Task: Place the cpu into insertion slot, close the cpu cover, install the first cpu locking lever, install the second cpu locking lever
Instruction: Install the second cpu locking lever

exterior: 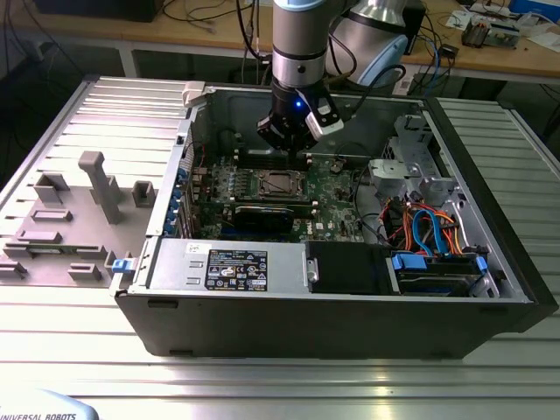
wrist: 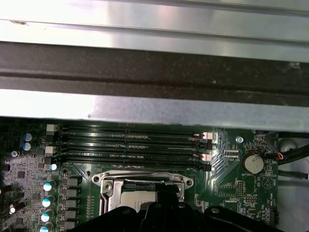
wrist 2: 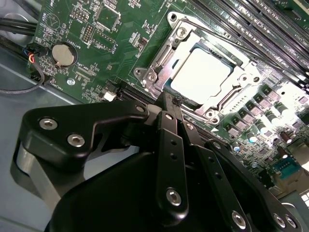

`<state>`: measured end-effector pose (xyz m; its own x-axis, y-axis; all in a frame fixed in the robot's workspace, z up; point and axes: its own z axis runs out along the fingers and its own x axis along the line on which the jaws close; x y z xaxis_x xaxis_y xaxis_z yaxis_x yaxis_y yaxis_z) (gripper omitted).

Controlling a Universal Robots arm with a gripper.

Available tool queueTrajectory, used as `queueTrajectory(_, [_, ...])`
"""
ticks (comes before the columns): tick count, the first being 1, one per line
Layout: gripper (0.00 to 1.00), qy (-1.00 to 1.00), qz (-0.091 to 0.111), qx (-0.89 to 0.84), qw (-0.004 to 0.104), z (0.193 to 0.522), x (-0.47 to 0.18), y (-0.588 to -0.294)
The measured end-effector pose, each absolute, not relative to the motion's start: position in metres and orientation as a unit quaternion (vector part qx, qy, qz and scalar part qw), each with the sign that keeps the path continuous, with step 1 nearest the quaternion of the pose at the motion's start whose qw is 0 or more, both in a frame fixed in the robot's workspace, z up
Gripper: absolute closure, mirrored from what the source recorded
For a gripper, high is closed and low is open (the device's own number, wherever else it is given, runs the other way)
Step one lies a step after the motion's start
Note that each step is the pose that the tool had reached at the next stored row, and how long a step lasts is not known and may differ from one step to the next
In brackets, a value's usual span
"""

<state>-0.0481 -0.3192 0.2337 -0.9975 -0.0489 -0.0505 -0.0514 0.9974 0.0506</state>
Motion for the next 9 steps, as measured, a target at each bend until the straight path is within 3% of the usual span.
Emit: queueTrajectory(9, [0.89,0.999,0.026,-0.025,0.025,0.2337,-0.0481,-0.3198])
